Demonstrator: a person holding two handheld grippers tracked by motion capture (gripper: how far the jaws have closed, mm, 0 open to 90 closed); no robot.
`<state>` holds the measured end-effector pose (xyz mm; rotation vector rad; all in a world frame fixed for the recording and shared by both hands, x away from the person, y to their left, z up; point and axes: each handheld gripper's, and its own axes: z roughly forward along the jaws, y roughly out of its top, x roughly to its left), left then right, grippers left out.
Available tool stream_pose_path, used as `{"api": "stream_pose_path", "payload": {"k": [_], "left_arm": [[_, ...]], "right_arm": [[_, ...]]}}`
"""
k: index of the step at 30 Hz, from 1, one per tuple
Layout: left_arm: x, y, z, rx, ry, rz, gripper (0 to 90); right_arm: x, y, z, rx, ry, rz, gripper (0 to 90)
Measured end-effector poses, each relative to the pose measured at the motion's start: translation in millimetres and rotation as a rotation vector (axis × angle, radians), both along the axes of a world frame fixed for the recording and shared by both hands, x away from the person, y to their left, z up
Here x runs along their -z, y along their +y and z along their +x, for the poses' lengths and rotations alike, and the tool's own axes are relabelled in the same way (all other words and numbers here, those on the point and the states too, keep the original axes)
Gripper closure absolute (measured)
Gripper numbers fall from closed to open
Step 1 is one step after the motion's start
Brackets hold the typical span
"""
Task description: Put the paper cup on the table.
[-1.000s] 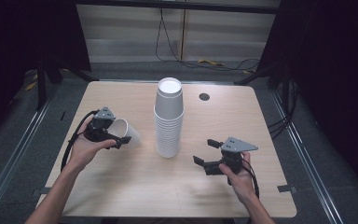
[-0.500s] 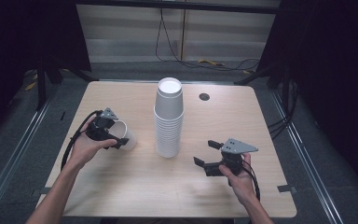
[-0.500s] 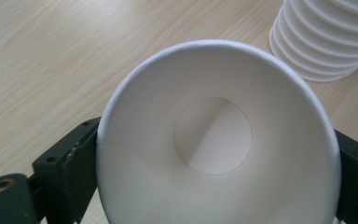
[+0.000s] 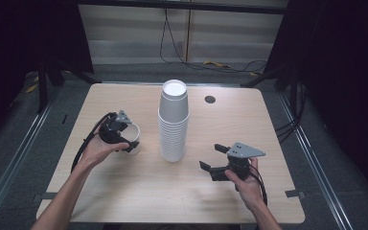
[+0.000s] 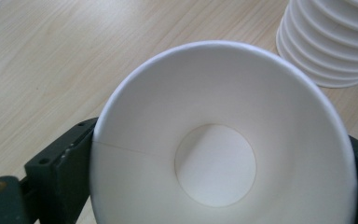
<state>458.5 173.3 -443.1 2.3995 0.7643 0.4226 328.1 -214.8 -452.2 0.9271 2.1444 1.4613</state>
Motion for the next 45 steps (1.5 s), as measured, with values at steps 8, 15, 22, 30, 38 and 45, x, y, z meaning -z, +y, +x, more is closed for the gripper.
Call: {"api": "stream_pose_path", "payload": {"k": [8, 15, 22, 30, 38, 45], "left_arm": [[5.6, -3.4, 1.8, -0.01, 0.001, 0.004, 4.5], [16.5, 1.0, 5.7, -0.028, 0.039, -0.002, 6.2], [22.4, 4.3, 5.7, -0.034, 0.046, -0.006, 10.3], [29.5, 11.4, 3.4, -0.028, 0.064, -0.036, 16.0], [33.8, 15.0, 2.0, -0.033, 0.066, -0.051, 16.5], [32.8, 23.8, -1.4, -0.026, 0.072, -0.104, 15.9]], "right_arm": [[0.2, 1.4, -0.7, -0.008, 0.001, -0.002, 13.6], [0.1, 2.4, -1.3, -0.006, -0.005, -0.007, 13.6], [0.3, 3.1, -1.3, -0.012, -0.005, -0.009, 13.6], [0.0, 3.3, -1.7, -0.011, -0.011, -0.011, 13.6], [0.7, 5.5, -1.1, -0.019, -0.003, -0.01, 13.8], [1.6, 6.2, -0.5, -0.016, 0.009, -0.009, 14.0]]}}
